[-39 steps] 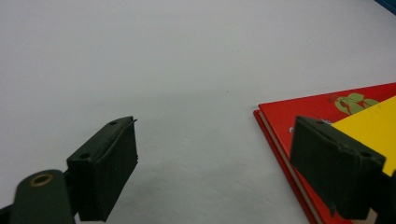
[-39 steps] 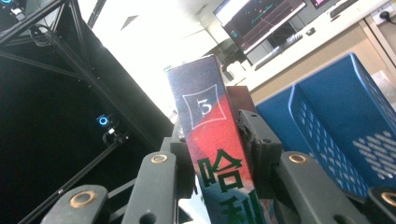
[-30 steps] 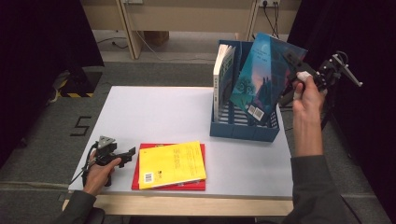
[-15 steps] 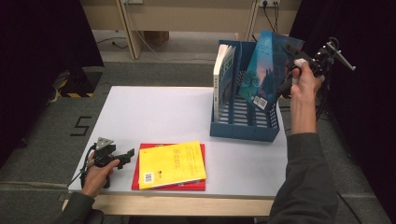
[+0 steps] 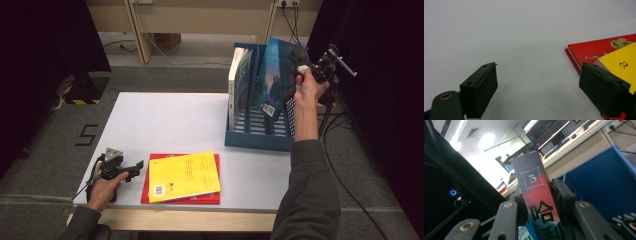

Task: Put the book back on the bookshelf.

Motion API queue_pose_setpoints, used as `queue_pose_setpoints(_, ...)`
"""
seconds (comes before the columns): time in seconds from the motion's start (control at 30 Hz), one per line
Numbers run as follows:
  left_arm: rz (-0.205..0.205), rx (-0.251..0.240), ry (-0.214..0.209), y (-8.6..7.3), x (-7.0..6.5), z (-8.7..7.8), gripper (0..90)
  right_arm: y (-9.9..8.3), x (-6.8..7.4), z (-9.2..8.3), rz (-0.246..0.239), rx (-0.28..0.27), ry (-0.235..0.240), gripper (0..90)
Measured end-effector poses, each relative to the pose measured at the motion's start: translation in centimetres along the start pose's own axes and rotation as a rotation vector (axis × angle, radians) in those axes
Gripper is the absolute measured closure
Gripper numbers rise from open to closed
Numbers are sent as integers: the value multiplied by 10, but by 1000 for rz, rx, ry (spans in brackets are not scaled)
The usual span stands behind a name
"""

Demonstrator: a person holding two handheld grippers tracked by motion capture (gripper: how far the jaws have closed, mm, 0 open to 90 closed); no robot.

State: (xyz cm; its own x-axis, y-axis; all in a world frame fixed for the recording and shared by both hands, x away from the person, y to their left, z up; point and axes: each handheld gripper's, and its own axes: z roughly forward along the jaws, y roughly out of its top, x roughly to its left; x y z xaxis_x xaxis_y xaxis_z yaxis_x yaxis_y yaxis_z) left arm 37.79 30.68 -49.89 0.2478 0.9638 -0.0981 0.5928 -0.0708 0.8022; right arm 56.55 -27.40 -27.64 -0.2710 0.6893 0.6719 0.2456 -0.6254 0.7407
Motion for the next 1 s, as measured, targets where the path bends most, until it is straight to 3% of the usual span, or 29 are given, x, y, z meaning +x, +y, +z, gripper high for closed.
queue_pose_setpoints(0.17,6,4,-1,0,-2,0,145,-13,-7,-1,9,-5,-8,662)
queue_pose_setpoints(0.27,8,10,-3,0,-2,1,145,-22,-8,-2,-22,32,-27,652)
queue_pose_setpoints(0.37,5,4,-6,0,-2,0,145,-33,-14,0,-9,68,-52,662)
queue_pose_setpoints(0.43,5,3,-6,0,-2,0,145,-42,-16,2,-18,82,-39,662)
queue_pose_setpoints(0.53,3,7,-7,0,-1,0,145,-46,-10,6,-11,112,-14,635)
queue_pose_setpoints(0.63,2,4,-9,0,-1,-1,145,-49,-4,9,-58,128,-17,631)
queue_pose_setpoints(0.67,4,6,-13,-1,-1,-1,145,-49,-4,8,-51,131,-14,624)
queue_pose_setpoints(1.0,11,9,-10,-1,-3,-1,145,-50,-9,-8,-75,201,3,611)
